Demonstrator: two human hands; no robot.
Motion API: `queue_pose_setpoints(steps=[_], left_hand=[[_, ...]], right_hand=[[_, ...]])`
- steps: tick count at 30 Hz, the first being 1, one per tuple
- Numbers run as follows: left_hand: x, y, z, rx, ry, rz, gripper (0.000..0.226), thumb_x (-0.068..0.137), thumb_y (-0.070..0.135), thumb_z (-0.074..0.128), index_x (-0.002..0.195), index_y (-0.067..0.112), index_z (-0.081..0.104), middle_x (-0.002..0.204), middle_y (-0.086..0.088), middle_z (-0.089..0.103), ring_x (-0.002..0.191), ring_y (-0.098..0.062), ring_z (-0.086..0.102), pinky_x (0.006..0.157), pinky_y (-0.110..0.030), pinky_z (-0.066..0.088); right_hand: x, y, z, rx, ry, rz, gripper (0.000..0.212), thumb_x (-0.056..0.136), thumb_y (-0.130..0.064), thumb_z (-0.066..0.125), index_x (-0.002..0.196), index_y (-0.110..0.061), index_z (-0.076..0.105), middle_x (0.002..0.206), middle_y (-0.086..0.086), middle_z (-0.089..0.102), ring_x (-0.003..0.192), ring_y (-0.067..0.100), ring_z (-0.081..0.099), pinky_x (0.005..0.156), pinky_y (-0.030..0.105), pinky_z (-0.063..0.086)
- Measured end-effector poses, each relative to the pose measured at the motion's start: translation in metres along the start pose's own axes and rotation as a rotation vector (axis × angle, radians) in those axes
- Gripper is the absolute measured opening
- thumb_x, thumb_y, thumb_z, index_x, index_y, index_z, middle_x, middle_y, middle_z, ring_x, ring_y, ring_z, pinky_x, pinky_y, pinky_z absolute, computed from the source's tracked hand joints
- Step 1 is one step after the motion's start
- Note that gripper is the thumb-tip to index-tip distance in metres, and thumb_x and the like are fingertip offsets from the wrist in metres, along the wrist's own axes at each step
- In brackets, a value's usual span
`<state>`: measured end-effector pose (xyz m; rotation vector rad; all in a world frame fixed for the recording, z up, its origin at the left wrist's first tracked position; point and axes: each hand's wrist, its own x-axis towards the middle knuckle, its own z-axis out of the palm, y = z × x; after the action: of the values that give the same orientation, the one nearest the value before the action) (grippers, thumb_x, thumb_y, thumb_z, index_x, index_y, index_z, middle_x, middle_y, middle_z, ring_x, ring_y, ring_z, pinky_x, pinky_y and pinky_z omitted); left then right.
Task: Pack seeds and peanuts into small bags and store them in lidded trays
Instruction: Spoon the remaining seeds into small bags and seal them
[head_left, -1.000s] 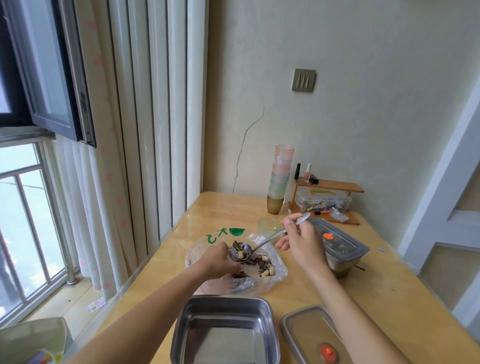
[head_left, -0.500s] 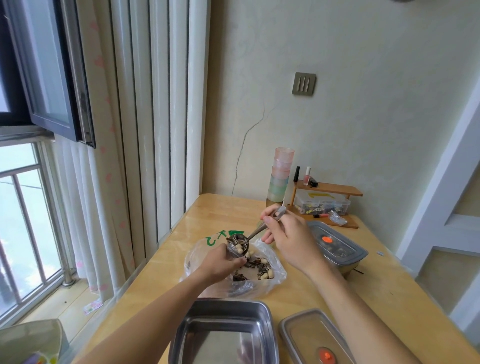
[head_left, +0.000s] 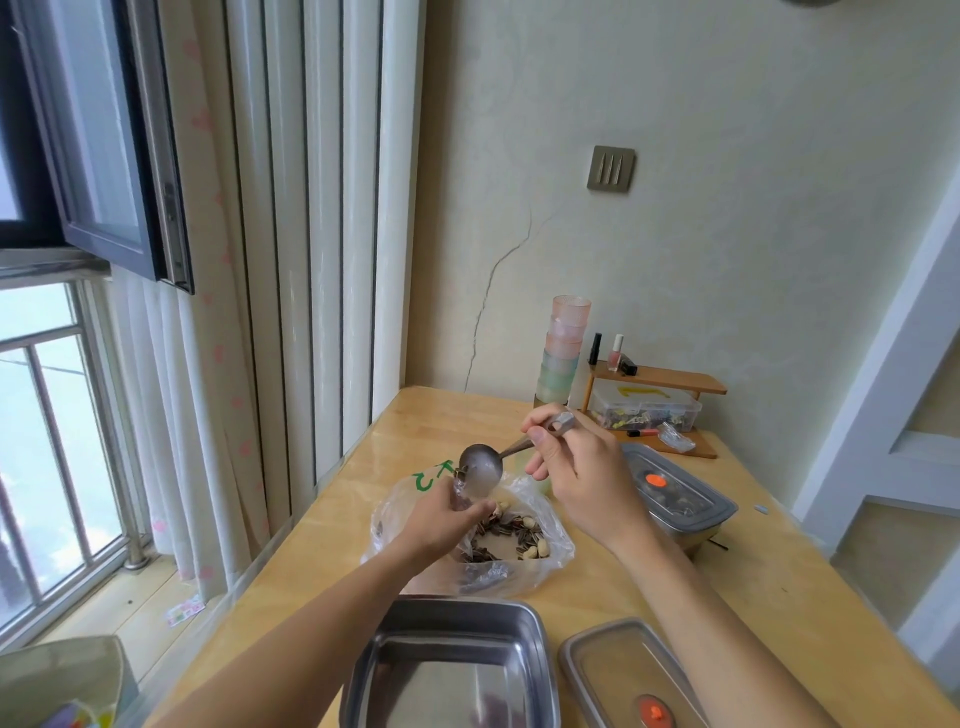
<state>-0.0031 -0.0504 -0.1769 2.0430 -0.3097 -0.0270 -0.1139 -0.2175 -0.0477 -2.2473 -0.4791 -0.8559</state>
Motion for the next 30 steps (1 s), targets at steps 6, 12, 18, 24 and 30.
queue_pose_setpoints(steps=[6,12,18,24,30], left_hand=[[-0.004,0.007,-0.002,-0.044,0.024,0.013,0.044,0.091,0.045,0.075,0.111,0.02,0.044,0.103,0.003,0.062,0.095,-0.016,0.062,0.079,-0.028,0.051],[-0.005,0.005,-0.002,-0.092,0.034,0.053,0.036,0.091,0.04,0.076,0.111,0.024,0.051,0.101,0.007,0.066,0.091,-0.006,0.063,0.081,-0.026,0.053],[-0.006,0.001,-0.005,-0.095,0.046,0.067,0.032,0.09,0.041,0.077,0.106,0.026,0.053,0.102,0.003,0.067,0.095,-0.015,0.066,0.088,-0.039,0.057],[-0.003,-0.005,-0.008,-0.048,0.042,0.057,0.032,0.092,0.042,0.073,0.104,0.02,0.053,0.099,-0.006,0.069,0.091,-0.024,0.068,0.083,-0.044,0.057],[0.004,-0.014,-0.019,0.203,0.169,0.087,0.039,0.099,0.045,0.062,0.118,0.01,0.061,0.117,-0.006,0.065,0.102,-0.018,0.061,0.088,-0.031,0.051]], right_hand=[[0.002,-0.002,-0.003,-0.007,-0.014,-0.029,0.016,0.106,-0.011,0.054,0.102,-0.006,0.068,0.086,-0.007,0.065,0.065,0.004,0.068,0.062,0.008,0.048],[0.001,-0.004,-0.005,-0.019,-0.053,-0.064,0.015,0.106,-0.012,0.055,0.102,-0.008,0.069,0.088,-0.008,0.064,0.066,0.004,0.068,0.064,0.008,0.048],[0.001,-0.004,-0.005,0.008,-0.052,-0.089,0.015,0.106,-0.012,0.055,0.101,-0.008,0.069,0.087,-0.011,0.063,0.067,0.005,0.068,0.062,0.012,0.05],[0.002,0.006,-0.003,0.032,0.071,0.056,0.013,0.107,-0.017,0.055,0.1,-0.012,0.065,0.077,-0.007,0.071,0.062,0.004,0.071,0.061,0.018,0.056],[-0.009,0.028,0.0,0.206,0.279,0.405,0.027,0.102,-0.035,0.063,0.09,-0.011,0.067,0.067,0.001,0.076,0.059,0.019,0.076,0.063,0.049,0.064]])
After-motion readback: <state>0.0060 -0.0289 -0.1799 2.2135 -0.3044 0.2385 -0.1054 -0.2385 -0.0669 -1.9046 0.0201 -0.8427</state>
